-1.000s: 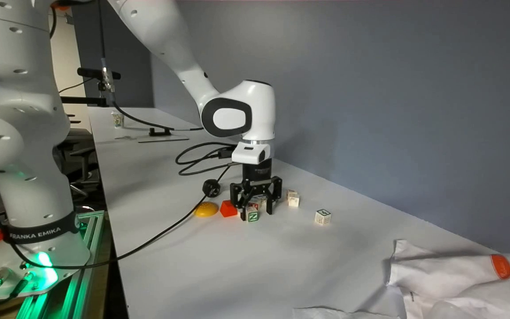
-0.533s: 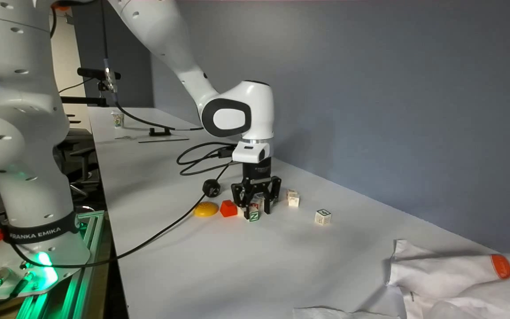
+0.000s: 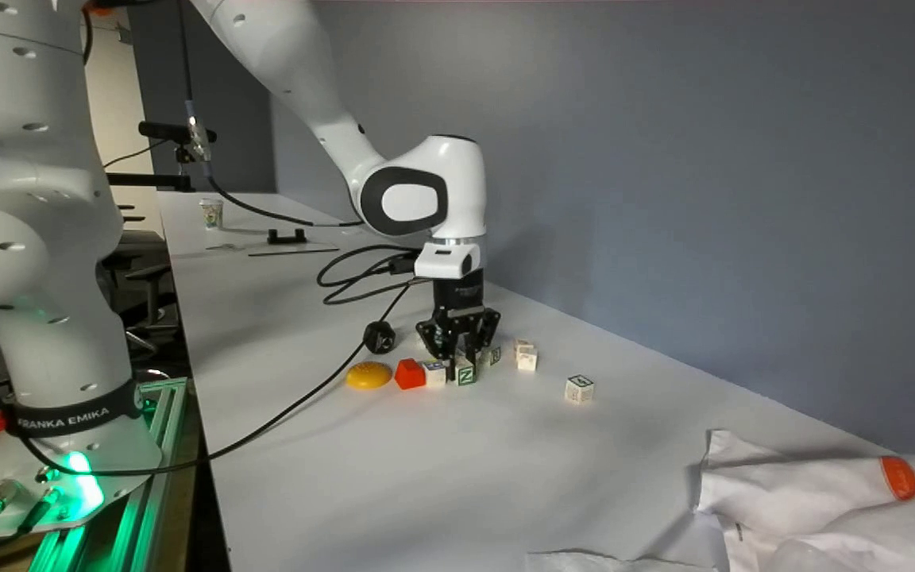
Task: Place one block on top of the stacked blocks.
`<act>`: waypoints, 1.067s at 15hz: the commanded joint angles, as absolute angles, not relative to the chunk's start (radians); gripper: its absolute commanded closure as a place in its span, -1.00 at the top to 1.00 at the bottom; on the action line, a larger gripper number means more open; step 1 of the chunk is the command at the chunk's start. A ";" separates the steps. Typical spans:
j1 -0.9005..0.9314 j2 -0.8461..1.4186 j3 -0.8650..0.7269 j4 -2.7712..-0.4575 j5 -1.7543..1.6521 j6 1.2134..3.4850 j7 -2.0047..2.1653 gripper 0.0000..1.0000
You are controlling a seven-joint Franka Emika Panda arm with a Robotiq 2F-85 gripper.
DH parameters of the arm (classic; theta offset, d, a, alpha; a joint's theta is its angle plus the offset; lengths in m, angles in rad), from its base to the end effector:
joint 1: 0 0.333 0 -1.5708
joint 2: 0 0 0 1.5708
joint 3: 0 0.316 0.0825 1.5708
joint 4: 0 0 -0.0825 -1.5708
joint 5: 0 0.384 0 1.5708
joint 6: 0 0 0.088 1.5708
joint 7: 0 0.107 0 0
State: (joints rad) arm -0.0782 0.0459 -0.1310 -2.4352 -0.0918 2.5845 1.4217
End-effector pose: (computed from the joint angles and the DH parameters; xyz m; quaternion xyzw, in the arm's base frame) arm 0.4857 -0.1016 0.2950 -0.7114 0.7003 -0.0591 0.0054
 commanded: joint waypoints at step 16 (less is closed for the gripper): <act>-0.031 -0.131 -0.013 -2.365 -0.065 2.381 0.901 -0.74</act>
State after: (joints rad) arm -0.0427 -0.1481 -0.0068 -2.3824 -0.1531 2.3701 1.0420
